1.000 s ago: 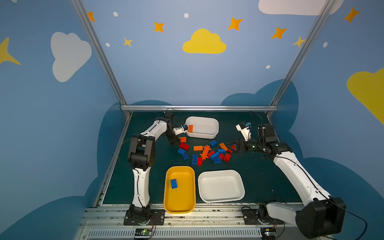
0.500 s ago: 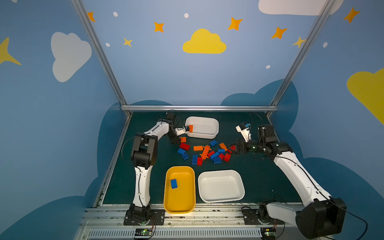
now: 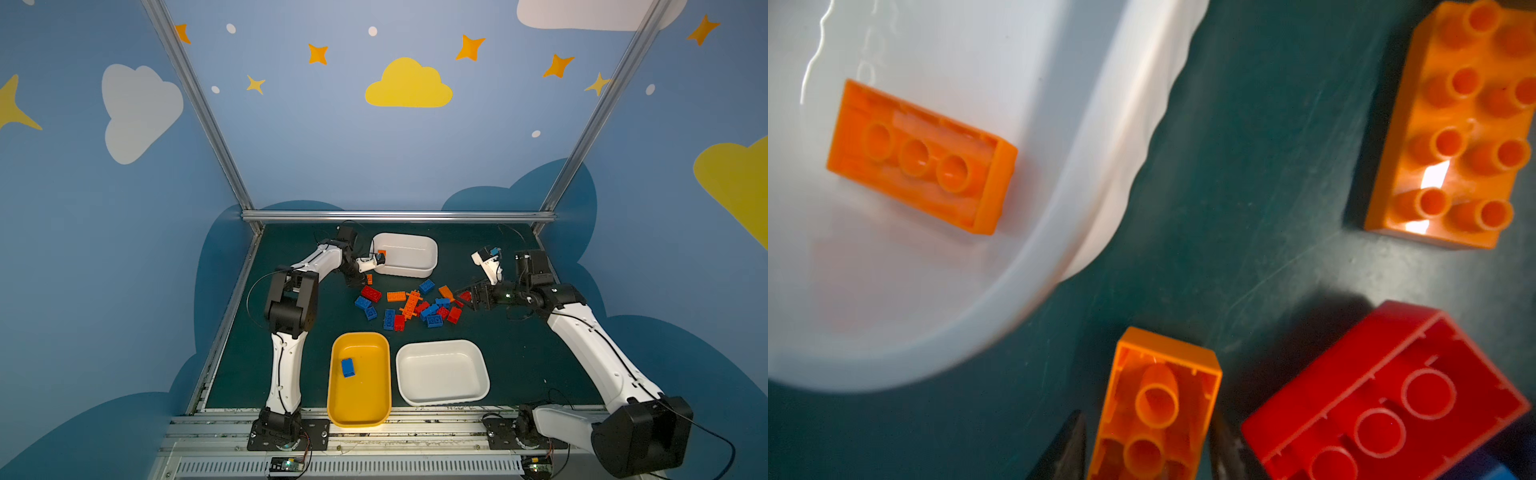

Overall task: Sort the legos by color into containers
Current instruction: 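Grasp the second orange brick with the left gripper, then carry the orange brick into the far white bin and open the left gripper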

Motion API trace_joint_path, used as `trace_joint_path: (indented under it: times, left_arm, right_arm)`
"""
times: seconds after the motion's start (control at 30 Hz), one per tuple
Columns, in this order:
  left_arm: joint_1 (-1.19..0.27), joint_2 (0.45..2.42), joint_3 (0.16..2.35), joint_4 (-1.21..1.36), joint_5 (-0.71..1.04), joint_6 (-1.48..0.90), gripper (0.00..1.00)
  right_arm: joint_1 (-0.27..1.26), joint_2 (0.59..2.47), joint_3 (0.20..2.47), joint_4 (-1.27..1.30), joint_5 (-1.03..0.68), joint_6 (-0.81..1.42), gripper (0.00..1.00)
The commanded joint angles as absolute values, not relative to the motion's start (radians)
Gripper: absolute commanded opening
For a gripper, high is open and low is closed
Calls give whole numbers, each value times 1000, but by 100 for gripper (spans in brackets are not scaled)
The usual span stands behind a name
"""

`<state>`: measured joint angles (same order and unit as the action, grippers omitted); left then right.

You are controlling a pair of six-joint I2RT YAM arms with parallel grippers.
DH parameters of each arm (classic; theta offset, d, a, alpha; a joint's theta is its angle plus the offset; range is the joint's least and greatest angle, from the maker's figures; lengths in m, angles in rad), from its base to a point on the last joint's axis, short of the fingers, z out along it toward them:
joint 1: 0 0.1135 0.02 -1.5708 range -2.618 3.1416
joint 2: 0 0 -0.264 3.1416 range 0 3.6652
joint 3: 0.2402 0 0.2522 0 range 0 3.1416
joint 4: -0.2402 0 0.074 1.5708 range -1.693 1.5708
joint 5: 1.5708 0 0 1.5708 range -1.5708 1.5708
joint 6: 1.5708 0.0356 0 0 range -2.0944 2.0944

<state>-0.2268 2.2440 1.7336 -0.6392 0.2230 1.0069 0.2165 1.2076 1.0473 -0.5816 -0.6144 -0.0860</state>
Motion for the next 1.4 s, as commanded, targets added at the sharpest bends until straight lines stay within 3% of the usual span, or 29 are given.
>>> trace_joint_path:
  times: [0.0,0.37,0.6,0.8,1.03,1.37]
  left_arm:
    - [-226,2252,1757,-695,259,1015,35]
    - [-242,2094,1723,-804,274,936,31]
    - [-282,2044,1812,-811,289,679,33]
    - [-338,2144,1974,-747,279,348,32]
    - [-371,2334,2220,-759,136,7,31]
    - [-384,2503,2329,-649,52,-182,31]
  right_arm:
    - [211,1180,1065,-595,-621,-92,90]
    - [213,1169,1054,-551,-643,-56,90]
    - [212,1180,1038,-489,-658,-16,90]
    - [213,1188,1035,-447,-659,13,90]
    - [213,1193,1043,-421,-657,37,90]
    - [212,1169,1052,-465,-631,25,90]
